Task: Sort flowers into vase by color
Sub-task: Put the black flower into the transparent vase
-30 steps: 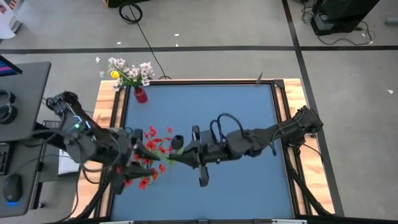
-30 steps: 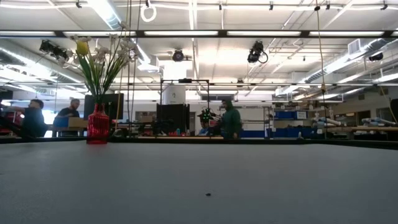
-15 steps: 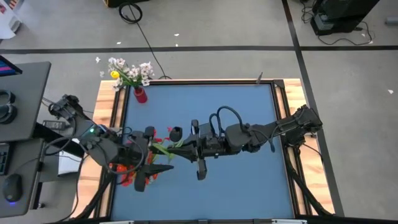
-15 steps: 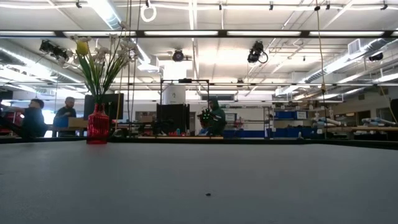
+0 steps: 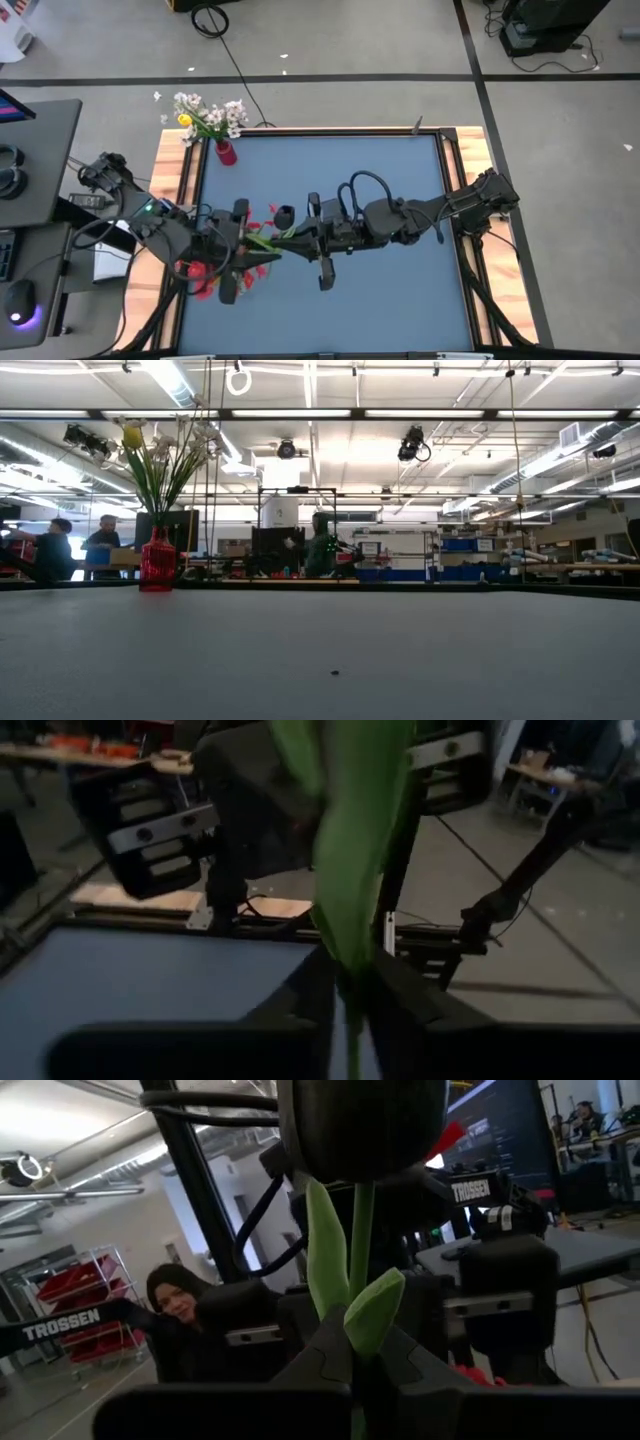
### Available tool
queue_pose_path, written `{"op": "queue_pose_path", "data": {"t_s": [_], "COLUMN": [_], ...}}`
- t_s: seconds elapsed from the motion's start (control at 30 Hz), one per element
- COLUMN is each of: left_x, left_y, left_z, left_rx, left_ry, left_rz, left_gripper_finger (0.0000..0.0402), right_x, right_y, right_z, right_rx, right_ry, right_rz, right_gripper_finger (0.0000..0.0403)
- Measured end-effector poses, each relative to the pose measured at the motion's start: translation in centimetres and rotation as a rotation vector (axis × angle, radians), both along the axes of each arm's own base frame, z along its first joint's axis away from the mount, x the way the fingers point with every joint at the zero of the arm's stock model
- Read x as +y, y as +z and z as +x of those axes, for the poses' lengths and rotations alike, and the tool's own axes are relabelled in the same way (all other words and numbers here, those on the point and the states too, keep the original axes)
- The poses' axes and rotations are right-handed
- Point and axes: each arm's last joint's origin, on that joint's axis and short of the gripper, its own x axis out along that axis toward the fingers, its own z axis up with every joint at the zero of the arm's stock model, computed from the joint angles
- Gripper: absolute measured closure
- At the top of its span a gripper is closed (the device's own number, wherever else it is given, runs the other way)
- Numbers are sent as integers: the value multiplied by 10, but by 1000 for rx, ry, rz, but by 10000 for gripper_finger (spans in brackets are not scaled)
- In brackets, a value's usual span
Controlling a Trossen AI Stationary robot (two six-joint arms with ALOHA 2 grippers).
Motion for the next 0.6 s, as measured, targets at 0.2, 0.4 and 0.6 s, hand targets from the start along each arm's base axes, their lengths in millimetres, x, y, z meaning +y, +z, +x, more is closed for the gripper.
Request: {"op": "queue_pose_path", "data": {"t_s": [0.2, 0.4, 0.6], "left_x": [-5, -14, -14], "left_y": [1, 12, 37], "left_z": [-3, -30, -64], "left_rx": [-13, -86, -231], "left_ry": [-39, -50, -121], "left_rz": [120, 261, 239], "left_gripper_finger": [389, 392, 391], "right_x": [-3, -8, -18], "right_y": [-3, 2, 8], "right_z": [1, -13, -34], "right_rx": [37, 130, 232], "right_ry": [-22, -158, -269], "right_rz": [22, 7, 41], "right_gripper_finger": [350, 269, 253]}}
